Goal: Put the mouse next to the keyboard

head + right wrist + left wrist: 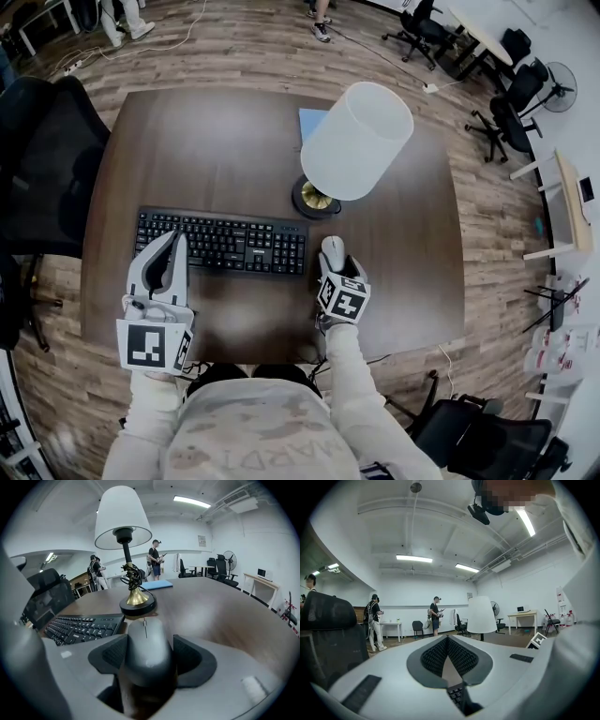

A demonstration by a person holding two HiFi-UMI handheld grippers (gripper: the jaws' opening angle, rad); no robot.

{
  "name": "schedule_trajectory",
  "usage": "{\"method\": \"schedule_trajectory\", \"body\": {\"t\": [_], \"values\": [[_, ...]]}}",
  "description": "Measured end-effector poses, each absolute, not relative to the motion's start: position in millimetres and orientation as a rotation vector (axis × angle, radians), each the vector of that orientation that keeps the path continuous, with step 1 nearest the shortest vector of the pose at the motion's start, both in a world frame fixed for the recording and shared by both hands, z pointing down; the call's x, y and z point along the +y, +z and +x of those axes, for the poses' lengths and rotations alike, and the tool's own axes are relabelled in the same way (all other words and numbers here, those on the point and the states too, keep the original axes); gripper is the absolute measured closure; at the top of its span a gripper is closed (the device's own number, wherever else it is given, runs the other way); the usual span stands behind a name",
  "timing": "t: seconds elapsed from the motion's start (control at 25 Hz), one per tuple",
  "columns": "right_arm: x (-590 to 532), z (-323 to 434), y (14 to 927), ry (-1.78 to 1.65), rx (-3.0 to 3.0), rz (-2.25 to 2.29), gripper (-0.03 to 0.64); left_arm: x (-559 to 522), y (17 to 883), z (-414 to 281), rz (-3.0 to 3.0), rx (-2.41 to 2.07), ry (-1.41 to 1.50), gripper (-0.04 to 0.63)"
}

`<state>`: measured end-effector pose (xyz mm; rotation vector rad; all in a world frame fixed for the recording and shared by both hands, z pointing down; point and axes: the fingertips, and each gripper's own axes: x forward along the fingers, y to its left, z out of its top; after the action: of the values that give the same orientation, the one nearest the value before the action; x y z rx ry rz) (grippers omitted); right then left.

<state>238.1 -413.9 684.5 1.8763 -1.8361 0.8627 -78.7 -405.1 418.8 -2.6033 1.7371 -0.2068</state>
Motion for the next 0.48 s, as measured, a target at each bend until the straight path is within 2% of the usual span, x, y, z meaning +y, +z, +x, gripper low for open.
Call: {"method": "schedule_trajectory", "body": {"t": [0.48], "values": [[-416, 237, 699, 0.886, -1.778, 1.835, 0.298, -406, 417, -91, -2.575, 1.775, -0.218, 0.589]]}}
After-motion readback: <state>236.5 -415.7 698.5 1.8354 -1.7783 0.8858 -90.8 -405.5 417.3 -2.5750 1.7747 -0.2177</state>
